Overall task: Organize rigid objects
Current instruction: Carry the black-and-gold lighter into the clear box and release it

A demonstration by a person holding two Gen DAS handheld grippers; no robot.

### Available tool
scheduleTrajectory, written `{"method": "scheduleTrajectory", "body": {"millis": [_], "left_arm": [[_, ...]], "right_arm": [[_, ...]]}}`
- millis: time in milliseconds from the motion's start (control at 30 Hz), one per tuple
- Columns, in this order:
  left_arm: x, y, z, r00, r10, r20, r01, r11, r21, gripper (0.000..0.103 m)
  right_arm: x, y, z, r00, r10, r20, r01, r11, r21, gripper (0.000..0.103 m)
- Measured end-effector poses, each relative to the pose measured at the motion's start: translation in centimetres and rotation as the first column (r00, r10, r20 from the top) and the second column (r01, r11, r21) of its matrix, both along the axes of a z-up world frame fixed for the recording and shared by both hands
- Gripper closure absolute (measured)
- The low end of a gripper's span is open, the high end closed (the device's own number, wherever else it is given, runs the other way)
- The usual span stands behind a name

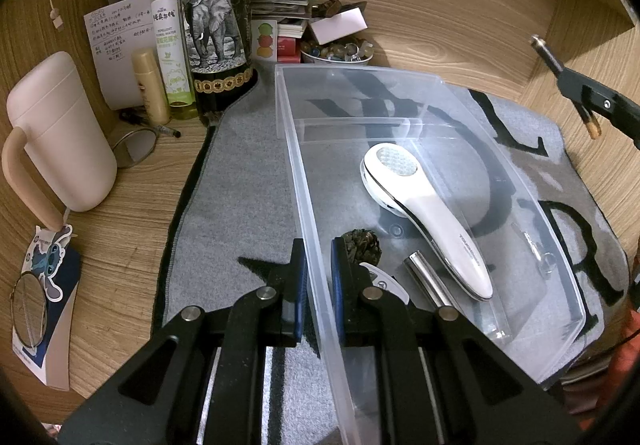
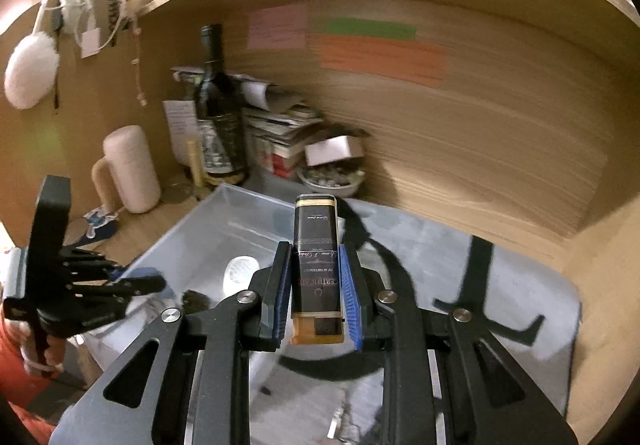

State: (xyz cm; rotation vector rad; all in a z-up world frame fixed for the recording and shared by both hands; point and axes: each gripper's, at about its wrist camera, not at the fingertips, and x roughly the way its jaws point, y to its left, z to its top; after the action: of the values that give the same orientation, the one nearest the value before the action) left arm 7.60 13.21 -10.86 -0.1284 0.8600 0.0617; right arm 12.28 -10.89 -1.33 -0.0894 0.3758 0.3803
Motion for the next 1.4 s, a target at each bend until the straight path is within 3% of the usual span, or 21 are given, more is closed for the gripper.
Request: {"method": "scheduleTrajectory", "body": {"millis": [233, 500, 1000, 1200, 1333, 1400], "left_arm": [[0.0, 0.0, 0.0, 1.000, 0.001, 0.000, -0.001, 1.000, -0.001, 0.092], [0.0, -0.1, 0.0, 1.000, 0.001, 0.001, -0.001, 1.000, -0.001, 0.092], [0.1, -0.2, 0.0, 1.000, 0.001, 0.001, -0.001, 1.000, -0.001, 0.092], [0.0, -0.1, 0.0, 1.000, 0.001, 0.001, -0.001, 1.000, -0.001, 0.092], [0.0, -0.1, 0.0, 1.000, 0.001, 0.001, -0.001, 1.000, -0.002, 0.092], [0.0, -0.1, 0.0, 1.000, 0.001, 0.001, -0.001, 1.000, -0.002, 0.092]], "right_arm": [[0.4, 3.3, -0.6, 0.997, 0.076, -0.030, -0.077, 0.996, -0.034, 0.081], [1.5, 6.3, -2.8, 0.983, 0.142, -0.120, -0.153, 0.985, -0.085, 0.081], [3.8, 8.4, -5.4, 0.945, 0.168, -0.279, -0.216, 0.964, -0.152, 0.081], [3.9, 8.7, -5.6, 0.942, 0.167, -0.292, -0.220, 0.962, -0.160, 0.081], [3.5, 8.6, -5.2, 0.954, 0.156, -0.255, -0.200, 0.967, -0.159, 0.061], [3.1, 8.3, -4.7, 0.962, 0.150, -0.226, -0.188, 0.969, -0.158, 0.059]]}}
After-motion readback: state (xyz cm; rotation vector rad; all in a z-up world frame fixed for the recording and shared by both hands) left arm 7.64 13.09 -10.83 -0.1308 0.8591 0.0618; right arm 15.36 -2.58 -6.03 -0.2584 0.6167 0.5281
